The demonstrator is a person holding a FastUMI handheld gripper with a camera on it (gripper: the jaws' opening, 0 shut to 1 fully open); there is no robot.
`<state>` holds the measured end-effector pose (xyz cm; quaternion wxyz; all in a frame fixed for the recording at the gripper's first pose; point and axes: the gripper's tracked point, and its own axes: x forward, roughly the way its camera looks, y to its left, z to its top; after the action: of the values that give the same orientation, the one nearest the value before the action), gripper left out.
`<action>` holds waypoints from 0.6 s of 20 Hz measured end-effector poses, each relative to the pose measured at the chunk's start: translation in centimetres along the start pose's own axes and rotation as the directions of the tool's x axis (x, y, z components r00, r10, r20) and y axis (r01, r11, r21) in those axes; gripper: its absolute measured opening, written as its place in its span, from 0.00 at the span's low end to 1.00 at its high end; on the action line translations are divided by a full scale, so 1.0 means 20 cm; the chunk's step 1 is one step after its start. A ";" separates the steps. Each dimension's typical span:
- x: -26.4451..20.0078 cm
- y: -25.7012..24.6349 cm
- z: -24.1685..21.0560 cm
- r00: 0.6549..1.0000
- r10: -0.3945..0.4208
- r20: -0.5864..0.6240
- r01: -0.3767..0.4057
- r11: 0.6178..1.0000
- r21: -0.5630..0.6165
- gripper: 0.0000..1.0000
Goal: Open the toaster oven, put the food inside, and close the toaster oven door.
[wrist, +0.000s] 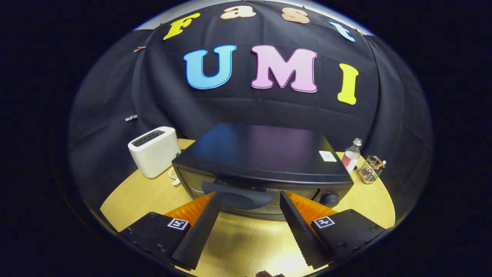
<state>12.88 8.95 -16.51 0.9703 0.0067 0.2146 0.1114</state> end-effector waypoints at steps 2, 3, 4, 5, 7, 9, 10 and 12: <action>-0.10 -0.05 0.05 0.999 -0.005 0.040 0.005 1.000 0.004 1.00; -0.15 -0.09 0.08 0.998 -0.015 0.061 0.015 1.000 0.000 1.00; -0.20 -0.14 0.11 0.996 -0.027 0.082 0.028 1.000 -0.006 1.00; -0.25 -0.19 0.14 0.994 -0.043 0.102 0.045 0.999 -0.011 1.00; -0.34 -0.29 0.19 0.987 -0.082 0.135 0.084 0.996 -0.008 1.00; -0.45 -0.39 0.28 0.976 -0.130 0.177 0.131 0.991 0.003 1.00; -0.51 -0.44 0.32 0.967 -0.155 0.202 0.155 0.988 0.015 1.00; -0.62 -0.50 0.41 0.951 -0.191 0.245 0.184 0.982 0.052 1.00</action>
<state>7.57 -3.29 -4.57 0.9955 0.0139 0.0927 0.0141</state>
